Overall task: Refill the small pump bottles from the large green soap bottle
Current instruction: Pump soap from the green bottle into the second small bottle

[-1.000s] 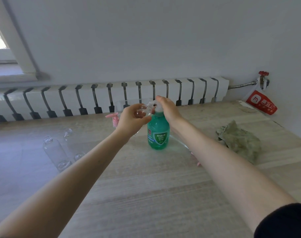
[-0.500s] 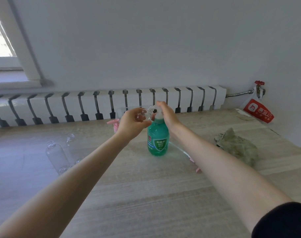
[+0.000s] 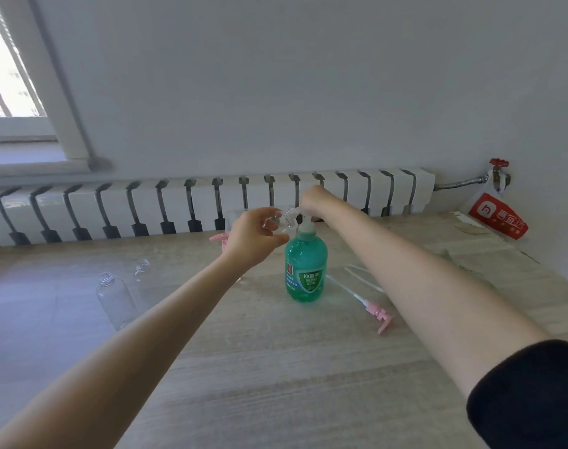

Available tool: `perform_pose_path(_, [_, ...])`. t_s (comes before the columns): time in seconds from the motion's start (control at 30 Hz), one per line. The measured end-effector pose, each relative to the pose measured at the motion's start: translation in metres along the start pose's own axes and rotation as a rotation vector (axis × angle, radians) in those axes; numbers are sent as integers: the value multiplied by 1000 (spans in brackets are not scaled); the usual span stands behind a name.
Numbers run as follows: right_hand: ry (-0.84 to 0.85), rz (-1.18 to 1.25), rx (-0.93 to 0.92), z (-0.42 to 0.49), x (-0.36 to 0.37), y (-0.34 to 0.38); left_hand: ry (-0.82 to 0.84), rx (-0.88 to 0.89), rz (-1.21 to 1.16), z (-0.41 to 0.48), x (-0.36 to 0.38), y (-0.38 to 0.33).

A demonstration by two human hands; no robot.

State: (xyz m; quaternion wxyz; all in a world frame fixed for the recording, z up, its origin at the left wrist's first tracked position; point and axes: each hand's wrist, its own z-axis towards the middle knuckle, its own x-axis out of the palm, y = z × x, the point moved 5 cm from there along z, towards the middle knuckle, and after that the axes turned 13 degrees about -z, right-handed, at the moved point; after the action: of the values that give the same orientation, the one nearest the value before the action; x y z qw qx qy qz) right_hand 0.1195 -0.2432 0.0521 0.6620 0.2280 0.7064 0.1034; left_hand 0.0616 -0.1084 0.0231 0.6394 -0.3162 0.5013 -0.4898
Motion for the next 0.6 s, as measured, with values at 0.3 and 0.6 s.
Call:
perform_pose_path(0.3, [20,-135,-42,3,11,-1,7,4,15,-2,3,7])
perform_pose_path(0.6, [1,-157,-1,6,12,-1,-15,-13,11,-1,4,15])
